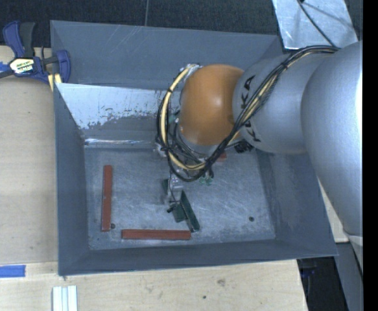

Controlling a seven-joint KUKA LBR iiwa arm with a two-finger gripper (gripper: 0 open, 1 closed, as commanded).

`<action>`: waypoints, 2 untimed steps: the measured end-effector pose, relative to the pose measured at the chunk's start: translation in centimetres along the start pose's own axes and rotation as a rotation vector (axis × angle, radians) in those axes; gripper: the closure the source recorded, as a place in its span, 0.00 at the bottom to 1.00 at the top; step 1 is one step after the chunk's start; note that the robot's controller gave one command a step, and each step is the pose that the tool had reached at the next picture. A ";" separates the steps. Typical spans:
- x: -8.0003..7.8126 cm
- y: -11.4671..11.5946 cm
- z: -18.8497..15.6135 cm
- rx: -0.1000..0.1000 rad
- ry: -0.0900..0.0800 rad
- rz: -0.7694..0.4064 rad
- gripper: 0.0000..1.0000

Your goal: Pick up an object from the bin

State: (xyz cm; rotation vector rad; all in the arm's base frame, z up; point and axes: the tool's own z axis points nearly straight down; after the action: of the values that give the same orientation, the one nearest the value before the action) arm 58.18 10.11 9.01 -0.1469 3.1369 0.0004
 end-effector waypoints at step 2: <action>1.1 -1.0 1.8 0.002 0.002 -0.780 0.00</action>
Offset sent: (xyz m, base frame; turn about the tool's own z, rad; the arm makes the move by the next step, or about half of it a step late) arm -0.0310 -0.0551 -0.0086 -0.2733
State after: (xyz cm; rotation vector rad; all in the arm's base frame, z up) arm 57.20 8.97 7.21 -1.3286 2.8473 -0.0033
